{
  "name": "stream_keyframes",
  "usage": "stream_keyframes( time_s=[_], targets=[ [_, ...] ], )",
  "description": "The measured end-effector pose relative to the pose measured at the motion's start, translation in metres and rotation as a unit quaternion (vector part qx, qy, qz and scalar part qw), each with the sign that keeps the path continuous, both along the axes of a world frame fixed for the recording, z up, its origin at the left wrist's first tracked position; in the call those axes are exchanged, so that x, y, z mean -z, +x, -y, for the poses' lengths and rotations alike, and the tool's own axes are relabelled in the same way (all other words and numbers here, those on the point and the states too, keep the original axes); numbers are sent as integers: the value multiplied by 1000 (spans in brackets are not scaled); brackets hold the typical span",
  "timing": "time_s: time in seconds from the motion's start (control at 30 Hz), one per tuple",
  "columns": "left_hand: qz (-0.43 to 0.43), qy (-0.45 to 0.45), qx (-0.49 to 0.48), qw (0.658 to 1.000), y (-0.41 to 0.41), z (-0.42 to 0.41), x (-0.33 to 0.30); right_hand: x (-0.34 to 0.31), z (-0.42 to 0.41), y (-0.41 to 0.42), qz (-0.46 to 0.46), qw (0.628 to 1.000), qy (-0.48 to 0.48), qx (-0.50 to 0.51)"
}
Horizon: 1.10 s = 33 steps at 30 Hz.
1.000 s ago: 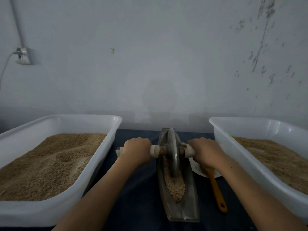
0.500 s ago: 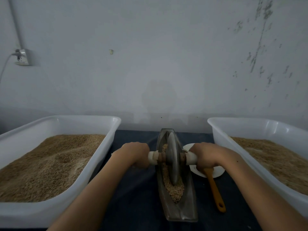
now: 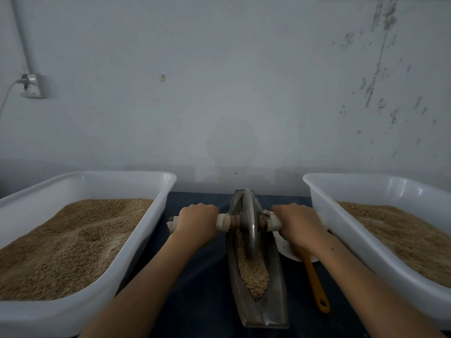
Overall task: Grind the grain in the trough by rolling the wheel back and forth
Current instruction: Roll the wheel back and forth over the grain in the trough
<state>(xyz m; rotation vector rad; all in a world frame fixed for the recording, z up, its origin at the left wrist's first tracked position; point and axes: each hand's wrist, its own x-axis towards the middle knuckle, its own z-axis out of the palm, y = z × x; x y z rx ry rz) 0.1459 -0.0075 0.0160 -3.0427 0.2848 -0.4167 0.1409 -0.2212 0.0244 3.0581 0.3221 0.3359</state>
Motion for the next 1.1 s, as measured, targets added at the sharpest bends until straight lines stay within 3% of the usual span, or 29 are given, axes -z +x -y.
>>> stream_keyframes(
  time_s=[0.3,0.43,0.63,0.73,0.87,1.1],
  targets=[
    [-179,1,15,984,0,-4,-12,-20,3,-6,-199,980,-30,8],
    [-168,-7,22,986,2,-5,-10,-19,2,-5,-183,983,-30,6],
    [-39,-8,20,999,2,-4,-1,-5,1,0,-30,999,-21,-6],
    [-7,-12,24,1000,1,-4,1,-1,0,1,-16,1000,-13,-4],
    [-40,-3,22,999,1,-4,-2,-5,1,2,-49,999,-22,-3],
    [-195,-13,22,981,0,-6,-10,-17,3,-4,-190,981,-33,7]
  ],
)
